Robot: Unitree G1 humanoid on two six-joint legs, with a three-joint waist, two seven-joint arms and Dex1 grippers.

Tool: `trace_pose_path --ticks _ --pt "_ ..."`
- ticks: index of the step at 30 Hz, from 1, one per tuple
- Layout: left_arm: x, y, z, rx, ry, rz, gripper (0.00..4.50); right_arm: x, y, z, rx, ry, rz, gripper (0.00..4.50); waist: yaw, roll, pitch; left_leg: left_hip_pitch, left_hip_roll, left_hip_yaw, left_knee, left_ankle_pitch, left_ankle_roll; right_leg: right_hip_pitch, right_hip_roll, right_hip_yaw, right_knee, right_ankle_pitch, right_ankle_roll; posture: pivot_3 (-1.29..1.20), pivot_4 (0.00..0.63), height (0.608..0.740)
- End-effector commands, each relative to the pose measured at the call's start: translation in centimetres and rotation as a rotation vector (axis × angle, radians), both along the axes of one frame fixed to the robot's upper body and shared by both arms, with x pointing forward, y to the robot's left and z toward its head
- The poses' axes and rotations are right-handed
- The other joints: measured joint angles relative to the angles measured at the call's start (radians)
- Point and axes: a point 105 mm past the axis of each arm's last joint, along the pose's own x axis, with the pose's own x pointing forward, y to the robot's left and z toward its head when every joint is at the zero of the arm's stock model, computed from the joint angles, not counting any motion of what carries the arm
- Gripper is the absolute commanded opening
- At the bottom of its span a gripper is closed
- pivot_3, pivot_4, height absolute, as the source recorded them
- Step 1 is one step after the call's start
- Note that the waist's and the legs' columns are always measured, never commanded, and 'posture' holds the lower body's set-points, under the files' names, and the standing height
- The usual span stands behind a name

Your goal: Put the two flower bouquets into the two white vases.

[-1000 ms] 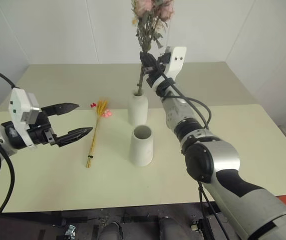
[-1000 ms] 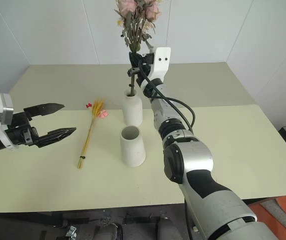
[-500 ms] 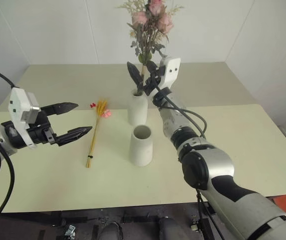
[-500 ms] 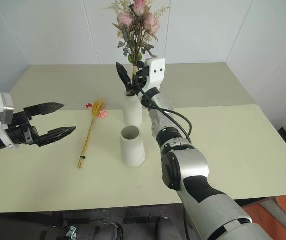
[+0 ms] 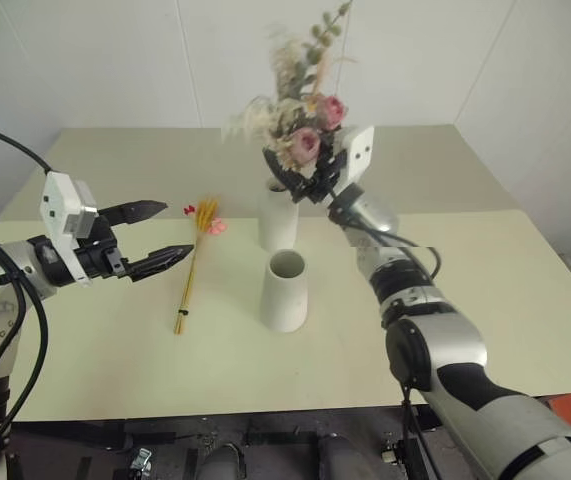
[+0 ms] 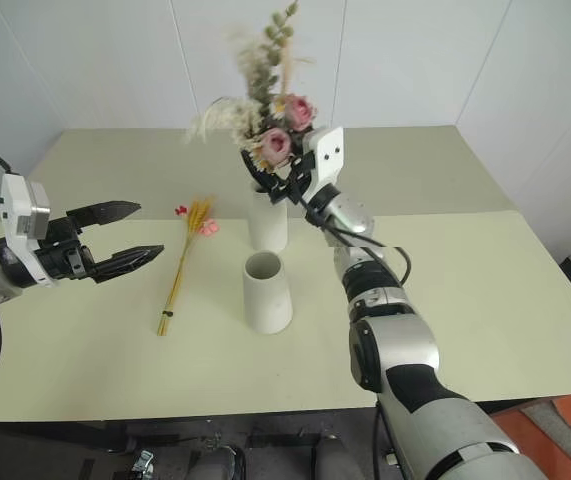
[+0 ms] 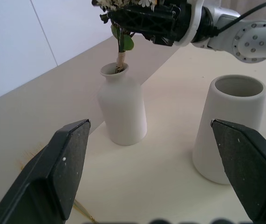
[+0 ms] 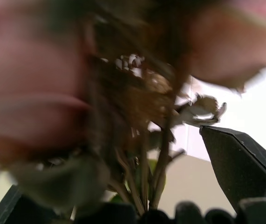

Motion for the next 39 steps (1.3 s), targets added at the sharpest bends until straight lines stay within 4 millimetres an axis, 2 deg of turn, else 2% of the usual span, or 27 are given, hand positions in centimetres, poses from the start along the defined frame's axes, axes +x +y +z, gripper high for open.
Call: trace_pose_path --ticks 1,4,7,9,16,19,23,25,28,34,39 --pt "-0.3 0.0 0.5 0.011 -0.028 0.000 4.50 -0.7 0.1 3.0 -0.063 -0.072 0.023 4.49 -0.002 0.000 0.000 0.000 0.000 0.000 0.000 0.000 0.000 0.000 0.000 0.000 0.000 0.000 0.000 0.00 0.150 0.740" --pt "-0.4 0.0 0.5 0.009 -0.029 0.001 4.50 -0.6 -0.2 3.0 -0.182 -0.061 0.004 4.49 -0.004 0.000 0.000 0.000 0.000 0.000 0.000 0.000 0.000 0.000 0.000 0.000 0.000 0.000 0.000 0.00 0.150 0.740" --pt "-0.8 0.1 0.7 0.008 -0.031 -0.017 4.50 -2.6 -0.3 2.9 -0.320 -0.113 0.150 4.49 0.000 0.000 0.000 0.000 0.000 0.000 0.000 0.000 0.000 0.000 0.000 0.000 0.000 0.000 0.000 0.00 0.150 0.740" --pt "-1.0 0.2 0.7 0.004 -0.025 -0.019 4.50 -3.6 -0.3 3.1 -0.342 -0.114 0.219 4.49 0.001 0.000 0.000 -0.001 0.000 0.000 0.000 0.000 0.000 0.000 0.000 0.000 0.000 0.000 0.000 0.00 0.150 0.740" --pt "-0.7 0.2 0.2 0.014 0.006 -0.029 4.50 -4.0 0.3 1.8 -0.587 -0.009 0.259 4.49 0.001 0.000 0.000 0.001 0.000 0.000 0.000 0.000 0.000 0.000 0.000 0.000 0.000 0.000 0.000 0.00 0.150 0.740" --pt "-0.5 0.2 0.0 0.023 0.016 -0.030 4.50 -3.3 -0.3 0.7 -0.727 0.046 0.215 4.49 0.002 0.000 0.000 0.000 0.000 0.000 0.000 0.000 0.000 0.000 0.000 0.000 0.000 0.000 0.000 0.00 0.150 0.740" --pt "-0.3 0.1 0.1 0.015 0.011 -0.014 4.50 -0.5 -0.3 0.9 -0.713 0.174 0.046 4.49 -0.003 0.000 0.000 0.000 0.000 0.001 0.000 0.000 0.000 -0.001 0.000 0.000 0.000 0.000 0.000 0.00 0.150 0.740" --pt "-0.5 0.0 -0.1 0.018 0.019 -0.023 4.50 -0.2 -0.7 0.2 -0.790 0.207 0.035 4.49 -0.002 0.000 0.000 0.000 0.000 0.001 0.000 0.000 0.000 -0.001 0.001 0.000 0.000 0.000 -0.001 0.00 0.150 0.740" --pt "-0.7 0.1 -0.2 0.019 0.027 -0.020 4.50 0.2 -1.9 -1.0 -0.939 0.217 -0.004 4.49 0.000 0.000 0.000 0.000 0.000 0.001 0.000 0.000 0.000 -0.002 0.001 0.000 -0.001 0.000 -0.001 0.00 0.150 0.740" --pt "-0.9 0.3 -0.4 0.028 0.046 -0.001 4.50 1.1 -5.0 -2.3 -0.996 0.320 -0.094 4.49 0.002 0.000 0.000 -0.001 0.000 0.001 0.000 0.000 0.000 -0.002 0.000 0.000 -0.001 0.000 -0.001 0.00 0.150 0.740" --pt "1.6 2.0 -1.7 0.053 0.077 0.260 4.50 1.1 -9.6 -3.4 -0.998 0.403 -0.152 4.49 0.002 0.000 0.000 -0.001 0.000 0.001 0.000 0.000 0.000 -0.002 0.000 0.000 -0.001 0.000 -0.001 0.00 0.150 0.740"
